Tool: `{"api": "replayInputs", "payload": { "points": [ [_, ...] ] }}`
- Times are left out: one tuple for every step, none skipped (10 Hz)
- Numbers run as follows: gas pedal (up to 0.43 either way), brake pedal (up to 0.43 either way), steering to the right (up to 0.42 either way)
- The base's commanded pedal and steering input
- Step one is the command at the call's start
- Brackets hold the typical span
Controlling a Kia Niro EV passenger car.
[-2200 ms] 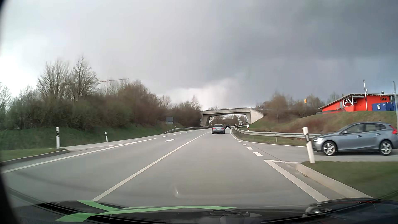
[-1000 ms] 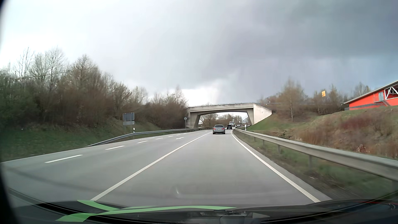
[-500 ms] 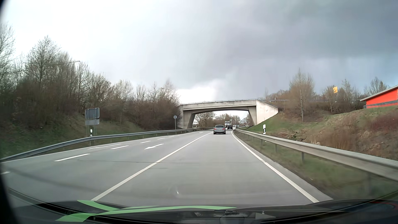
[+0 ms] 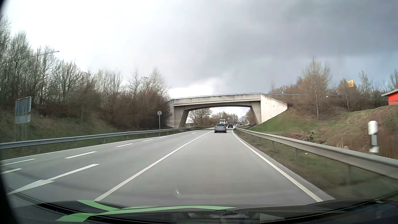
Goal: Follow the waypoints while adhering to traffic rules and regulations
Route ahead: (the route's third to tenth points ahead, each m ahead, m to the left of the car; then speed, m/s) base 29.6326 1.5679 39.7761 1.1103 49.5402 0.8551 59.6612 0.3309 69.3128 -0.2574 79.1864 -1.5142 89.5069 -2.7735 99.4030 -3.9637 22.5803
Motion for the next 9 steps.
{"api": "replayInputs", "payload": {
  "points": [
    [0.177, 0.0, 0.009],
    [0.177, 0.0, 0.009],
    [0.177, 0.0, 0.009],
    [0.177, 0.0, 0.009],
    [0.177, 0.0, 0.009],
    [0.177, 0.0, 0.008],
    [0.177, 0.0, 0.006],
    [0.177, 0.0, 0.005],
    [0.177, 0.0, 0.004]
  ]
}}
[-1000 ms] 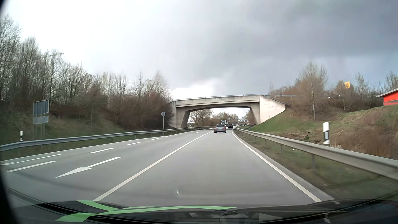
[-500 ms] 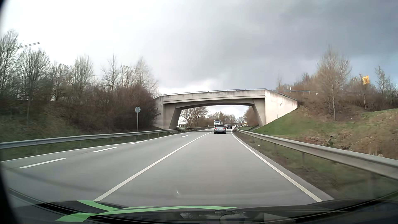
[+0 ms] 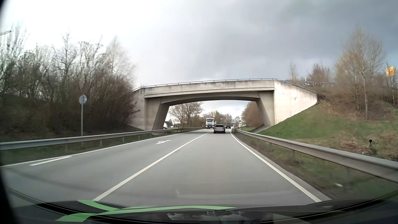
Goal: Follow the waypoints while adhering to traffic rules and regulations
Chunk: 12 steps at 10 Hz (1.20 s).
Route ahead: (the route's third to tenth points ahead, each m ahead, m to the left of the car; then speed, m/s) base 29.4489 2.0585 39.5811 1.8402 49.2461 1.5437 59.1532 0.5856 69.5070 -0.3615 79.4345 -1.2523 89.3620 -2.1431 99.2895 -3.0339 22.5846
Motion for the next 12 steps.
{"api": "replayInputs", "payload": {
  "points": [
    [0.177, 0.0, 0.004],
    [0.177, 0.0, 0.004],
    [0.177, 0.0, 0.004],
    [0.177, 0.0, 0.004],
    [0.177, 0.0, 0.004],
    [0.177, 0.0, 0.004],
    [0.177, 0.0, 0.004],
    [0.177, 0.0, 0.004],
    [0.177, 0.0, 0.005],
    [0.177, 0.0, 0.005],
    [0.177, 0.0, 0.007],
    [0.177, 0.0, 0.009]
  ]
}}
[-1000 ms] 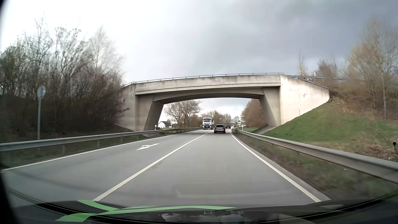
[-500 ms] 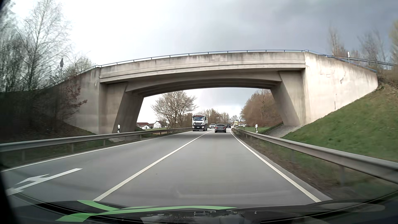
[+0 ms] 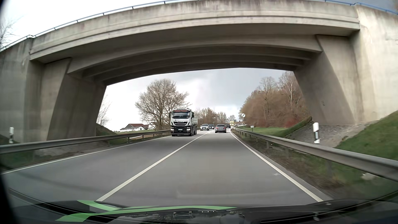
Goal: Follow the waypoints while adhering to traffic rules and regulations
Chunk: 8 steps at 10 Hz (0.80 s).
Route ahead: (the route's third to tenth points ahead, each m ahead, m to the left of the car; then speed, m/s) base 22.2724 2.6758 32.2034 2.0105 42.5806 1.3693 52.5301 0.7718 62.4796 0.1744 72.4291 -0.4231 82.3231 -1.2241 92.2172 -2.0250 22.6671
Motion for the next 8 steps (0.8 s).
{"api": "replayInputs", "payload": {
  "points": [
    [0.177, 0.0, 0.009],
    [0.177, 0.0, 0.009],
    [0.177, 0.0, 0.009],
    [0.177, 0.0, 0.006],
    [0.177, 0.0, 0.003],
    [0.177, 0.0, 0.004],
    [0.177, 0.0, 0.004],
    [0.177, 0.0, 0.003]
  ]
}}
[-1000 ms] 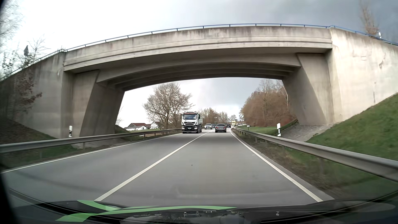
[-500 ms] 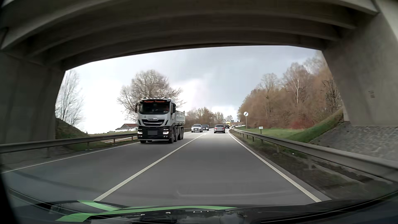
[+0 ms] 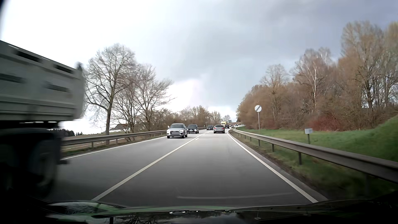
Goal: Follow the waypoints while adhering to traffic rules and regulations
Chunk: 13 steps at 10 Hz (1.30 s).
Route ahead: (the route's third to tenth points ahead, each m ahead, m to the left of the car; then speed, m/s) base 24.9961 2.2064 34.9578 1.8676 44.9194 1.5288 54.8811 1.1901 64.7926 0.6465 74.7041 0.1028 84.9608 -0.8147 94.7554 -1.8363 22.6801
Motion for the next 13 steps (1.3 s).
{"api": "replayInputs", "payload": {
  "points": [
    [0.177, 0.0, 0.003],
    [0.177, 0.0, 0.003],
    [0.177, 0.0, 0.003],
    [0.177, 0.0, 0.004],
    [0.177, 0.0, 0.004],
    [0.177, 0.0, 0.004],
    [0.177, 0.0, 0.004],
    [0.177, 0.0, 0.004],
    [0.177, 0.0, 0.004],
    [0.177, 0.0, 0.004],
    [0.177, 0.0, 0.004],
    [0.177, 0.0, 0.004],
    [0.177, 0.0, 0.004]
  ]
}}
